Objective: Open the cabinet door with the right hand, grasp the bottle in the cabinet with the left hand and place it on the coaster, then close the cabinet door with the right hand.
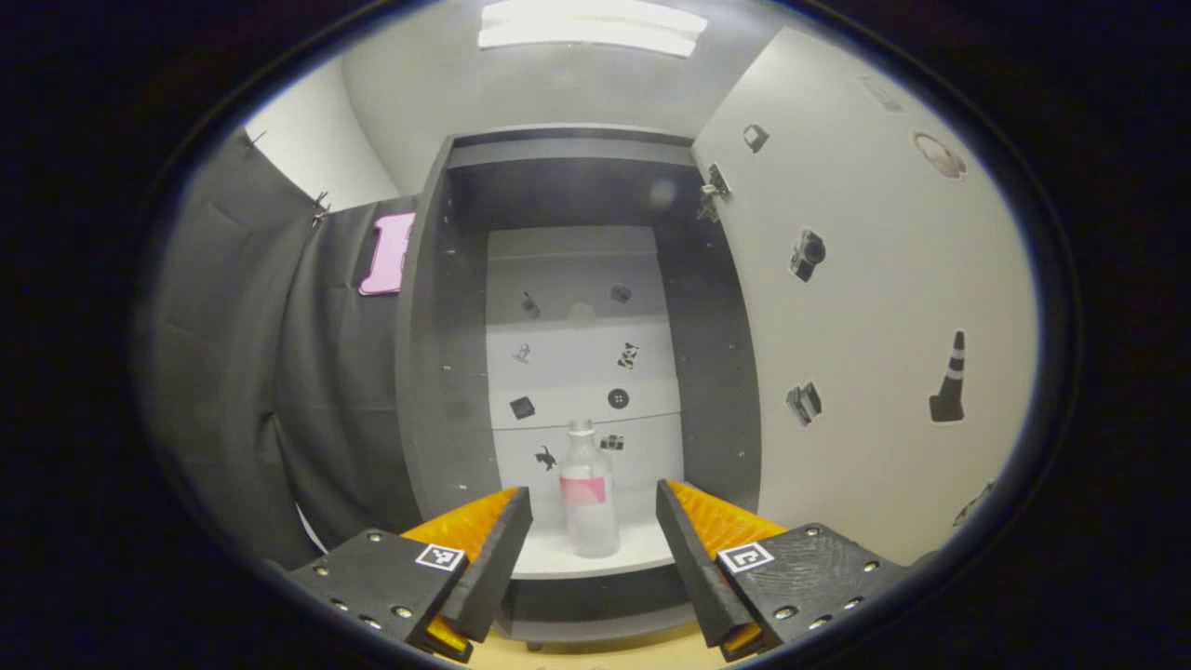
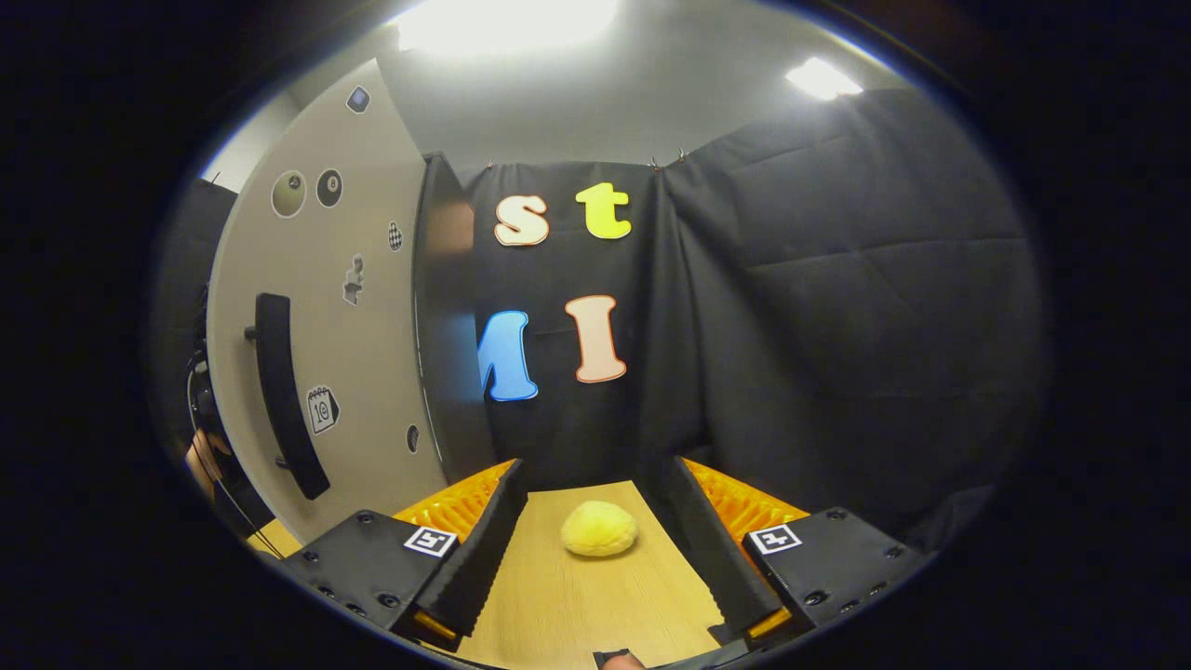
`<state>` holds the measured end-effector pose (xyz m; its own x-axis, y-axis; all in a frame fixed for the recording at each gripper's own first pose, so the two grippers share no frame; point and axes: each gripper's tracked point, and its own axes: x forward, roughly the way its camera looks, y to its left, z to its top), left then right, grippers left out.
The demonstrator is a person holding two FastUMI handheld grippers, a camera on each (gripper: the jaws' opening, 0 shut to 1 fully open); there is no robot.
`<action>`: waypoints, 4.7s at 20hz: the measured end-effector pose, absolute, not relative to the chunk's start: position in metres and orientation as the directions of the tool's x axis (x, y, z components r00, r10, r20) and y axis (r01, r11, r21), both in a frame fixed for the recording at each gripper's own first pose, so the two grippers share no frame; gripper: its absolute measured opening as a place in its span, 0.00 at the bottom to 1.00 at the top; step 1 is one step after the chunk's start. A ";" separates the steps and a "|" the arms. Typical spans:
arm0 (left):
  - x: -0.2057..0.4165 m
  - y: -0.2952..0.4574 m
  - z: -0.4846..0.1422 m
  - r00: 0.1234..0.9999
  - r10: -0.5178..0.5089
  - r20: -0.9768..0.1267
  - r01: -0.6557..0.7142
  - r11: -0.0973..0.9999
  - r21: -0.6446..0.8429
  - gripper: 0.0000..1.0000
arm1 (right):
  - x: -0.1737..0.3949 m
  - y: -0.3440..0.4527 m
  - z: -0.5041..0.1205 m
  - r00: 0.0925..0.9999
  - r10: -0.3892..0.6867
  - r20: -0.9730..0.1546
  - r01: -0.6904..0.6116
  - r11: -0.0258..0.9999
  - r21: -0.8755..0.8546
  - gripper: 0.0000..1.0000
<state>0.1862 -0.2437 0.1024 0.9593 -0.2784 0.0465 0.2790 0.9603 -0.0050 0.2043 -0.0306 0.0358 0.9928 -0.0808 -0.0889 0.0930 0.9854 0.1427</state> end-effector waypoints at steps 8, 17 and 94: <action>0.255 -0.266 0.075 0.948 -0.319 0.011 0.319 0.947 -0.022 0.83 | 0.230 -0.013 0.011 0.982 -0.146 -0.119 0.142 0.989 -0.044 0.99; 0.325 -0.280 0.034 0.945 -0.326 -0.032 0.325 0.945 -0.033 0.81 | 0.256 0.001 -0.013 0.962 -0.212 -0.173 0.192 0.973 -0.126 0.98; -0.027 -0.071 -0.324 0.924 0.152 -0.350 -0.177 0.983 -0.041 0.78 | 0.237 0.022 -0.050 0.961 -0.020 -0.275 0.009 0.999 -0.040 0.97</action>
<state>-0.0271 -0.0712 -0.3237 0.9244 0.1515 -0.3500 -0.1766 0.9834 -0.0407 0.2368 0.0223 -0.0504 0.9611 -0.0200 -0.2753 0.0092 0.9991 -0.0404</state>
